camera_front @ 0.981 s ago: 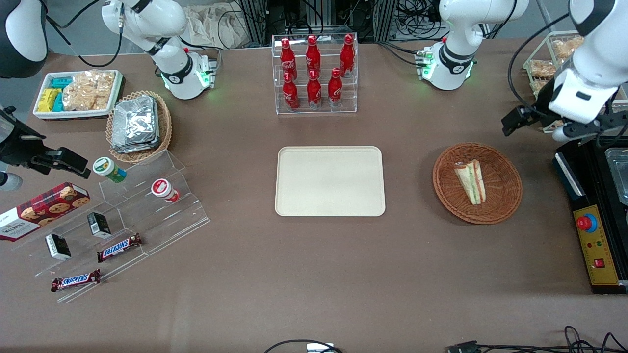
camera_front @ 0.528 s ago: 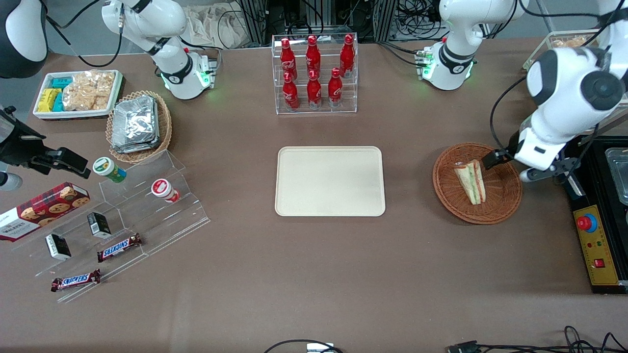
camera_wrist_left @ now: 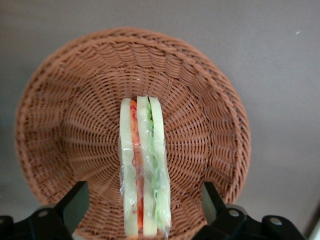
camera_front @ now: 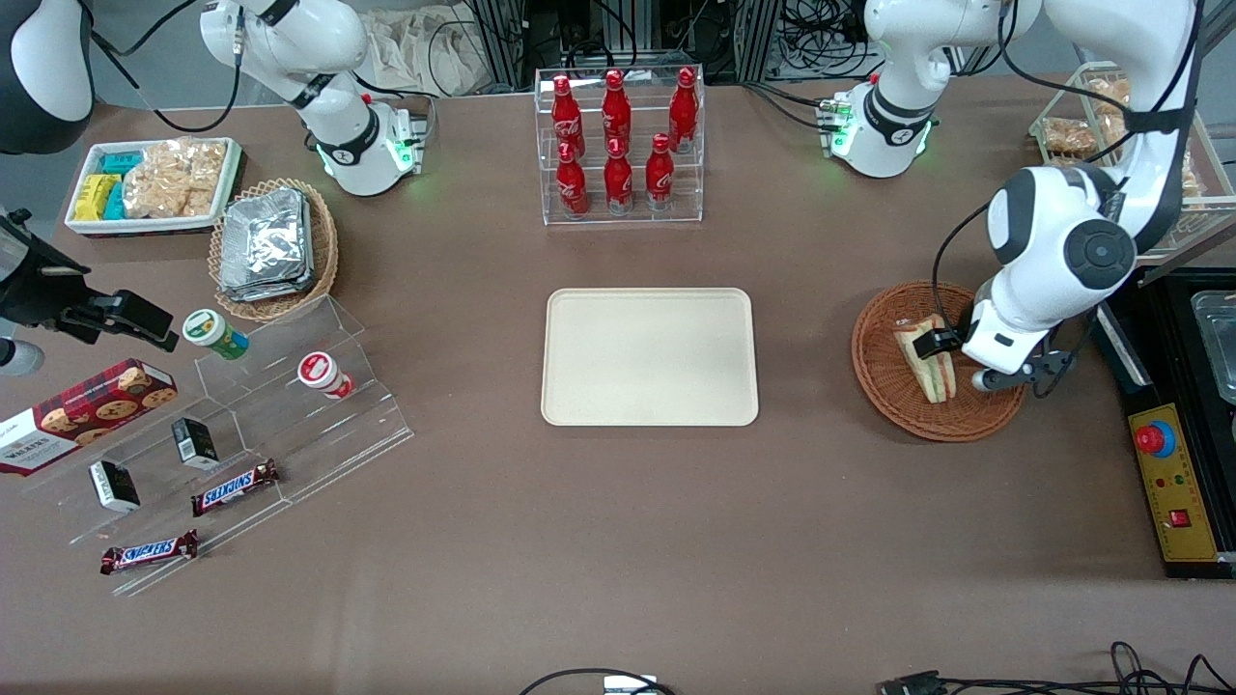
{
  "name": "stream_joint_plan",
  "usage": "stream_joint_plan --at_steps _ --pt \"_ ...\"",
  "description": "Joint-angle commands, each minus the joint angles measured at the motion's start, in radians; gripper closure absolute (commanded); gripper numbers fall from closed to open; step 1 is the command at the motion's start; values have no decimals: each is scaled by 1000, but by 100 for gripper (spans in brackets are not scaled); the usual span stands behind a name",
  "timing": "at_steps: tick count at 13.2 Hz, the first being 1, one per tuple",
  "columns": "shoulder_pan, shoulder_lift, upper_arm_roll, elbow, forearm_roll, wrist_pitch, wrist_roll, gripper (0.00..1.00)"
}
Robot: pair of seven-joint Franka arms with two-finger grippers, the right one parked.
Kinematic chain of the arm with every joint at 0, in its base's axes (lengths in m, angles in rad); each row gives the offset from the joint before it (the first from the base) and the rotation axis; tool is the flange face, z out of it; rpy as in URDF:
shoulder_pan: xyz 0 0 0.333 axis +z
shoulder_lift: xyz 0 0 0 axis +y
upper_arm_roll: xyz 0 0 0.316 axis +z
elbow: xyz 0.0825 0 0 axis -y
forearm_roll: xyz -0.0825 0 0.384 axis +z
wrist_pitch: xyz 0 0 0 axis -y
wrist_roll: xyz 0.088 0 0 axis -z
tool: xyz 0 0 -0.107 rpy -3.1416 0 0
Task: Place sandwich from basket to tray
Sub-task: 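Lower the open left gripper around the sandwich and close it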
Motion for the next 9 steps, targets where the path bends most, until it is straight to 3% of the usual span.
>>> stream_joint_plan --at_steps 1,9 --pt "-9 46 3 -39 18 81 -20 0" --pt "-18 98 3 -64 18 144 -22 2"
